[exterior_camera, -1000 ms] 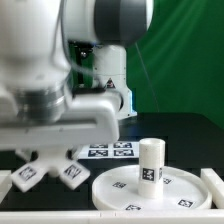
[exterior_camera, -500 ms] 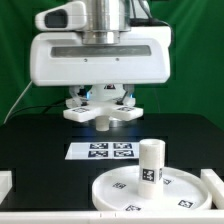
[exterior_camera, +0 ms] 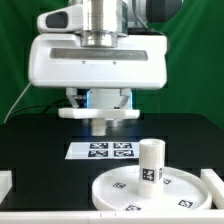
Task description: Assemble round table
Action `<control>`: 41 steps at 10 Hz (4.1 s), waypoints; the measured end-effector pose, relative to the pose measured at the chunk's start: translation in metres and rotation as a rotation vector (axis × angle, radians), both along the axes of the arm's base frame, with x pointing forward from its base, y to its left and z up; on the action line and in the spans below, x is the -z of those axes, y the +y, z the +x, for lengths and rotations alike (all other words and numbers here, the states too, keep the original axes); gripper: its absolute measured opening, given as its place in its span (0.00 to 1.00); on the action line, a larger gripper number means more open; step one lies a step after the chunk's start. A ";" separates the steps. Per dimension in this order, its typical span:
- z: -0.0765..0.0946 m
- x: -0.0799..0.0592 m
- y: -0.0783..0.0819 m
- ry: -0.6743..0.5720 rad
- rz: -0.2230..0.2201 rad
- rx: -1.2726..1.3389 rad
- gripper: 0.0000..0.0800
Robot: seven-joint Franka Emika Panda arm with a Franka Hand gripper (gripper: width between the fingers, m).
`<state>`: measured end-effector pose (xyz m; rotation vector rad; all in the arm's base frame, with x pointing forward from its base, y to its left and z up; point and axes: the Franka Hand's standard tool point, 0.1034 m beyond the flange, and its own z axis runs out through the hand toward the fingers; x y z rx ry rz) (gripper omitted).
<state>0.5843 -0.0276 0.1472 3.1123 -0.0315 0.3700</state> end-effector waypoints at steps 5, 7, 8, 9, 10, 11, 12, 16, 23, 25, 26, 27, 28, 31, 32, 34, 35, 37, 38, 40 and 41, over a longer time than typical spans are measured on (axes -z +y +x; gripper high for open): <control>-0.019 0.017 0.064 0.056 0.045 0.066 0.56; -0.021 0.024 0.065 0.068 0.041 0.065 0.56; -0.022 0.027 0.064 0.073 0.038 0.065 0.56; -0.021 0.027 0.064 0.070 0.038 0.065 0.56; -0.019 0.027 0.066 0.054 0.037 0.061 0.56; -0.015 0.027 0.067 0.036 0.035 0.059 0.56; -0.013 0.026 0.067 0.022 0.033 0.059 0.56; -0.009 0.025 0.066 -0.004 0.030 0.058 0.56; -0.020 0.023 0.065 0.157 0.054 0.108 0.56; -0.021 0.028 0.063 0.164 0.051 0.111 0.56; -0.022 0.031 0.063 0.170 0.049 0.111 0.56; -0.023 0.036 0.065 0.173 0.047 0.112 0.56; -0.023 0.042 0.066 0.171 0.042 0.109 0.56; -0.021 0.045 0.068 0.131 0.030 0.096 0.56; -0.022 0.044 0.068 0.123 0.031 0.097 0.56; -0.022 0.044 0.068 0.123 0.048 0.166 0.56; -0.022 0.044 0.068 0.123 0.055 0.206 0.56; -0.022 0.045 0.067 0.119 0.109 0.469 0.56; -0.023 0.045 0.067 0.107 0.140 0.606 0.56; -0.024 0.046 0.068 0.055 0.248 1.020 0.56; -0.024 0.046 0.068 0.052 0.267 1.078 0.56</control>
Offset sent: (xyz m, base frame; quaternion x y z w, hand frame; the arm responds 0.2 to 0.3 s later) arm -0.0096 0.0426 -0.0139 -0.0236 -0.0504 0.0598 0.9967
